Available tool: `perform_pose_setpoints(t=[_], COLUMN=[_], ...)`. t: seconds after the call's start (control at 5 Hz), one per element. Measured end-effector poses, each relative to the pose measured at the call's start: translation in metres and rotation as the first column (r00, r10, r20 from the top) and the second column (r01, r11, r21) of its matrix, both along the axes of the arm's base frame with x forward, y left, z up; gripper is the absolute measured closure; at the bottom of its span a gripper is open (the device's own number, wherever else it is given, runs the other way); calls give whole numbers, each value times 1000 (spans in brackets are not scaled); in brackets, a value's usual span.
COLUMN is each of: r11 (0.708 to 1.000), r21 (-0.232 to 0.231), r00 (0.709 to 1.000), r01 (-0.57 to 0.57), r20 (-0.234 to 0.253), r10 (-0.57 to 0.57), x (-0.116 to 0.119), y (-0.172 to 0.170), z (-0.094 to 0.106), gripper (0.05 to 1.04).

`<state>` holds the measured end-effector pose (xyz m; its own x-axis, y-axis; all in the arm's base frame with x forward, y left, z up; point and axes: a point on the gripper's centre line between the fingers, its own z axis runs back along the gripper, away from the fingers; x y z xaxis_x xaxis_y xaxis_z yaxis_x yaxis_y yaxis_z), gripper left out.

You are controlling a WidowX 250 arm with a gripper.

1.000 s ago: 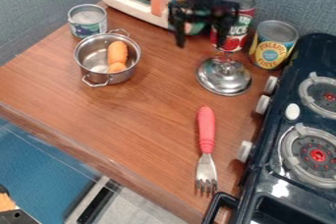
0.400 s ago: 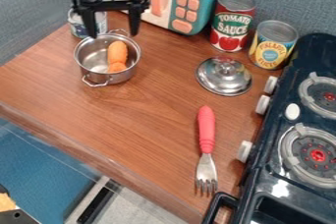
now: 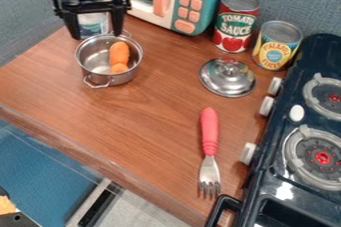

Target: Take the yellow thing out of the pot and place it on the table

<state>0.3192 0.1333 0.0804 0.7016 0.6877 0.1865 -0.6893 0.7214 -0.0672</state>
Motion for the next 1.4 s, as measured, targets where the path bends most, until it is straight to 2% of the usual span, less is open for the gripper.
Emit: perform_pose_setpoints(t=[0.2, 0.4, 0.6, 0.8, 1.0, 1.2, 1.4], r11=[1000, 999, 999, 999, 999, 999, 999], r21=[23, 33, 33, 33, 26, 21, 20], r00=[1000, 1000, 999, 999, 998, 998, 999], r01=[-2, 9, 0, 9, 26, 38, 35], r20=[9, -27, -34, -50, -53, -47, -41], r10=[2, -8, 2, -7, -25, -37, -34], x=[6, 11, 13, 17, 22, 27, 28], y=[-6, -12, -13, -13, -16, -18, -18], z=[-9, -30, -37, -50, -63, -64, -64], gripper=[83, 83, 83, 135, 424, 646, 678])
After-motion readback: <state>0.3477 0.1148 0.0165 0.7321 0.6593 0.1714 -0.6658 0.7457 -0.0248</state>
